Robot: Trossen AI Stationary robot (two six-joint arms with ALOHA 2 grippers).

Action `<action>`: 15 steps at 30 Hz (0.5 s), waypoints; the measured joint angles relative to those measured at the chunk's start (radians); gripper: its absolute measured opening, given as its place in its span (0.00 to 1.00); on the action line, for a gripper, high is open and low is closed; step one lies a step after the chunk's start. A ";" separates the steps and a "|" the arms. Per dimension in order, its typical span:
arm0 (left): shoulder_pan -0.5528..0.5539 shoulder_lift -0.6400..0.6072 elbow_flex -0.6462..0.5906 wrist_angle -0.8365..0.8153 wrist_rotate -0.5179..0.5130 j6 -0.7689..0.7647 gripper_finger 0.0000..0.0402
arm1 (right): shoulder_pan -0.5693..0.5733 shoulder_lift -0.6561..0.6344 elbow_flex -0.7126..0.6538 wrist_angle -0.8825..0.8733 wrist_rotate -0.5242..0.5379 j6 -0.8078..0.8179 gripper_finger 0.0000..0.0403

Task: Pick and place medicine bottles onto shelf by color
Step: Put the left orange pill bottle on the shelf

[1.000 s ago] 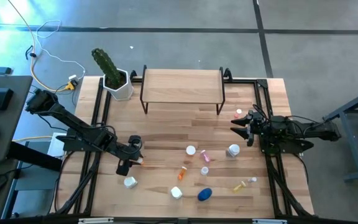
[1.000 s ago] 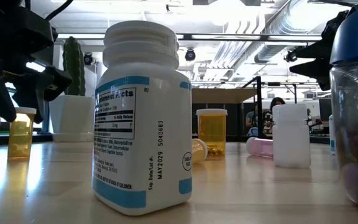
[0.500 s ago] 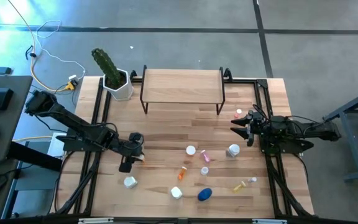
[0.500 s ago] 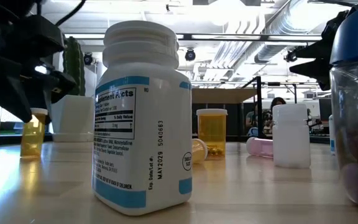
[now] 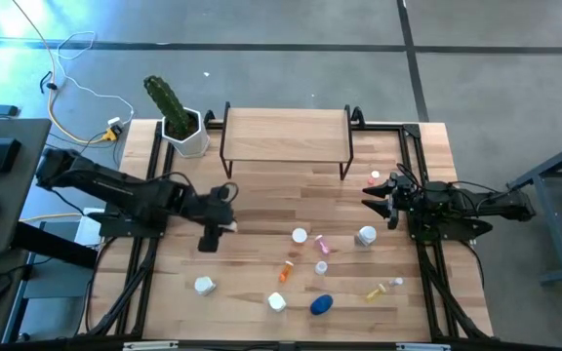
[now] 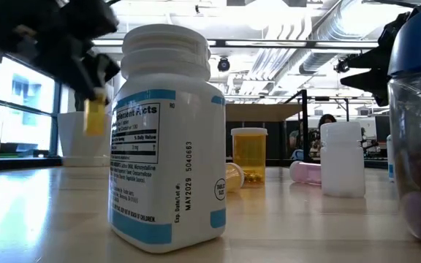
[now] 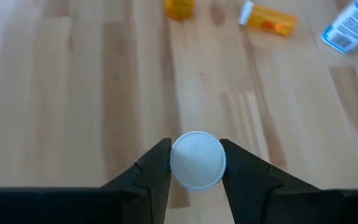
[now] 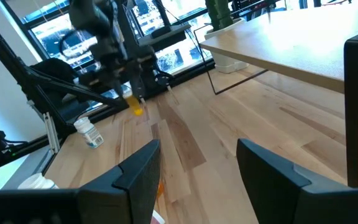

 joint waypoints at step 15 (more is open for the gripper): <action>0.282 0.000 0.350 -0.213 -0.010 0.203 0.29 | 0.000 0.000 0.000 0.000 0.000 0.000 0.50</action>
